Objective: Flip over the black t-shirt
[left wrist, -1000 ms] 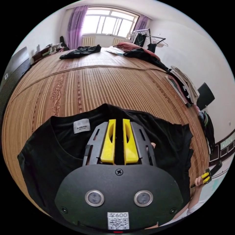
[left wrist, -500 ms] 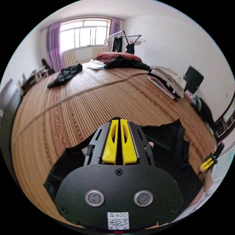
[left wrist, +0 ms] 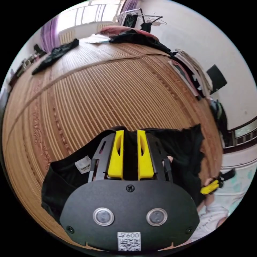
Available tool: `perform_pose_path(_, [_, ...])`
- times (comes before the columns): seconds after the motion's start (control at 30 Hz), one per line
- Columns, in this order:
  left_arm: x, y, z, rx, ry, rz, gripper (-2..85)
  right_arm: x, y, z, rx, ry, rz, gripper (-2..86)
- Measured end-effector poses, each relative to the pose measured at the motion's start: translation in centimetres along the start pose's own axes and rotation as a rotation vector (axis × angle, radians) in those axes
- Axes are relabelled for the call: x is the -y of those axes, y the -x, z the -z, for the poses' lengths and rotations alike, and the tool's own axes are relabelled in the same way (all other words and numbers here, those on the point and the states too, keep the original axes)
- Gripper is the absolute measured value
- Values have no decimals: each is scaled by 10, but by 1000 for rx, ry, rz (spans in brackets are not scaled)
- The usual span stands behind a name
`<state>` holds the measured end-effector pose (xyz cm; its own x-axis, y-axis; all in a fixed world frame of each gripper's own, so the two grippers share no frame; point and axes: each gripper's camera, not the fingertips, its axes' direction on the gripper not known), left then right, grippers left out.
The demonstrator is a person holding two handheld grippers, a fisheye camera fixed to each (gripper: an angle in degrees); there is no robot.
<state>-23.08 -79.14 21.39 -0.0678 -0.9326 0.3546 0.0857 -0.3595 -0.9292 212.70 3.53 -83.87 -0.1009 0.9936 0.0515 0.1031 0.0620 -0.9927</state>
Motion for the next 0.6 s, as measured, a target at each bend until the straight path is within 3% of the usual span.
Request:
perform_pose_path(0.1, [-23, 29, 25, -126, -19, 31, 80, -2, 12, -5, -35, -5, -3, -9])
perform_pose_path(0.23, [-56, -30, 51, 175, -88, -83, 60, -2, 23, -18, -54, 28, -18, -9])
perform_pose_path(0.37, [-67, -145, -25, 41, 26, -407, 20, -7, 38, -24, -76, 21, -7, -9])
perform_pose_path(0.43, [-69, -170, -88, 59, 112, -421, 15, -9, 43, -26, -89, 17, -8, -9])
perform_pose_path(0.6, [-77, -194, -142, 144, -28, -355, 9, -11, 59, -43, -101, 72, 25, -9])
